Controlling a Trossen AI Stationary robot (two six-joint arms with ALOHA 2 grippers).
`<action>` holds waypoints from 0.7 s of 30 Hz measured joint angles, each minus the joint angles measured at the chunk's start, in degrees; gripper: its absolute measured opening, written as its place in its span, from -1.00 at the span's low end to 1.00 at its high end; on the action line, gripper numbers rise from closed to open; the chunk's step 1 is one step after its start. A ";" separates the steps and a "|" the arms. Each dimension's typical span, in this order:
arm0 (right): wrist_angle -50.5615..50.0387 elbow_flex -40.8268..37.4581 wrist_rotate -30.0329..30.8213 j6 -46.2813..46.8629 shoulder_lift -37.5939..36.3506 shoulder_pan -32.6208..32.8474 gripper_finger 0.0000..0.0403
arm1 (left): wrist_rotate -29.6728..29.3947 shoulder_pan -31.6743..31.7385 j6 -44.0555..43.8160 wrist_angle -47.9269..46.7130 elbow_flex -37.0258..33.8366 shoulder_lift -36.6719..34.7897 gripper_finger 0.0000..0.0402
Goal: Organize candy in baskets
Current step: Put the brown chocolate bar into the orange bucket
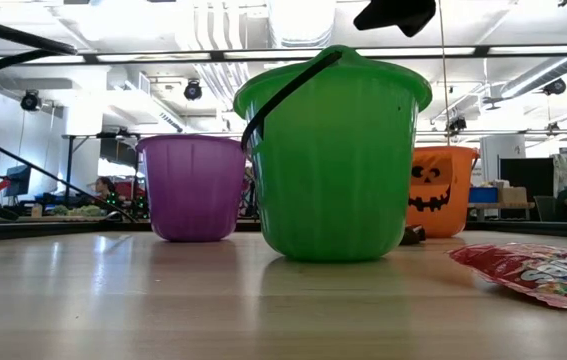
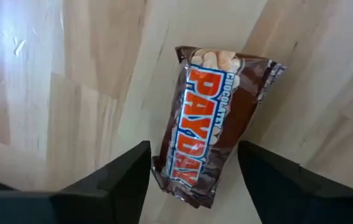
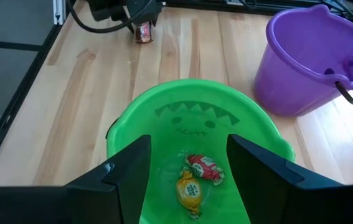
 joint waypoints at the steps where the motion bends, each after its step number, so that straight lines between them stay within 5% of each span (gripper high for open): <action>1: -0.14 0.00 0.00 0.00 0.01 0.00 0.02 | 0.00 0.00 -0.02 0.05 0.01 0.12 0.11; 5: -0.34 0.00 -0.01 0.00 0.01 0.00 0.02 | 0.02 -0.02 0.18 0.26 0.42 -0.04 -0.12; 13: -1.57 0.00 0.04 0.37 0.06 0.74 0.02 | -1.17 0.02 0.75 -2.49 3.08 -0.73 -0.89; 21: -0.54 -1.24 0.29 0.77 0.06 3.63 0.02 | -6.11 -0.02 1.81 -5.22 9.86 -1.04 -0.69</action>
